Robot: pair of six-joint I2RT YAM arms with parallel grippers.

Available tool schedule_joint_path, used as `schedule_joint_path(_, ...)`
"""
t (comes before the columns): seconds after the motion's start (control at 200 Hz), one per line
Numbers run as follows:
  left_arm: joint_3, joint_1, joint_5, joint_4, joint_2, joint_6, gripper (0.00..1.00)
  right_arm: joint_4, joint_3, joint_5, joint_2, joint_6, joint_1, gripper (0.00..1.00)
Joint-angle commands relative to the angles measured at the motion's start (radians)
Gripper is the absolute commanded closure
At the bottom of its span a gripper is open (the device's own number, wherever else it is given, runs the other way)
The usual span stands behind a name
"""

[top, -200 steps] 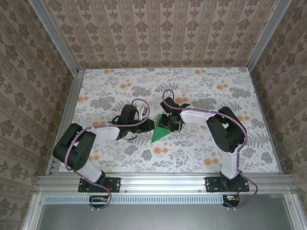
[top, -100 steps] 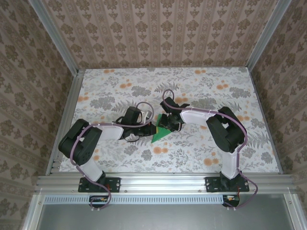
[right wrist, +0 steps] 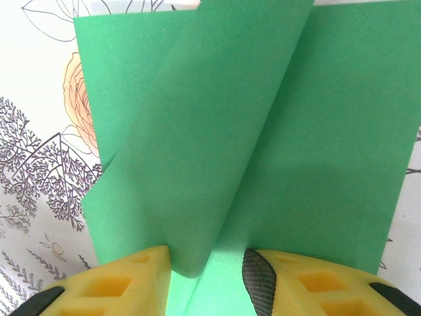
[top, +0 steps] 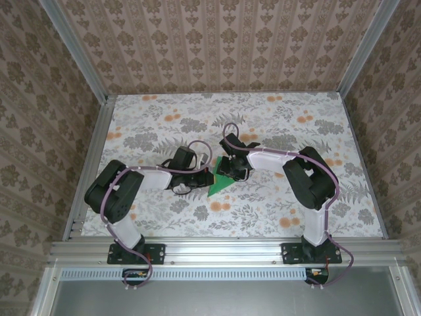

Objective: Fold a paper plane with a square sheet of paper (pick it up from the middle)
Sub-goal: Fourth fold the wing at the center of the table.

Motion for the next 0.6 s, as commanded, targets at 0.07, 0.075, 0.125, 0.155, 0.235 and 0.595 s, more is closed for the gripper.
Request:
schedule_joint_path(0.07, 0.026, 0.010, -0.024, -0.060, 0.018, 0.027, 0.98, -0.137, -0.076, 0.095, 0.140, 0.013, 0.002, 0.58)
schedule_joint_path(0.075, 0.027, 0.010, -0.025, -0.060, 0.019, 0.027, 0.98, -0.136, -0.076, 0.095, 0.141, 0.013, 0.002, 0.58)
schedule_joint_path(0.125, 0.028, 0.011, -0.028, -0.066, 0.024, 0.029, 0.98, -0.137, -0.077, 0.095, 0.141, 0.013, 0.001, 0.58)
schedule_joint_path(0.155, 0.029, 0.012, -0.028, -0.066, 0.026, 0.027, 0.98, -0.137, -0.077, 0.095, 0.140, 0.013, 0.001, 0.58)
schedule_joint_path(0.235, 0.032, 0.014, -0.029, -0.067, 0.034, 0.026, 0.98, -0.140, -0.077, 0.097, 0.142, 0.012, 0.002, 0.58)
schedule_joint_path(0.595, 0.039, 0.014, -0.032, -0.091, 0.051, 0.024, 0.99, -0.141, -0.076, 0.094, 0.144, 0.007, 0.002, 0.58)
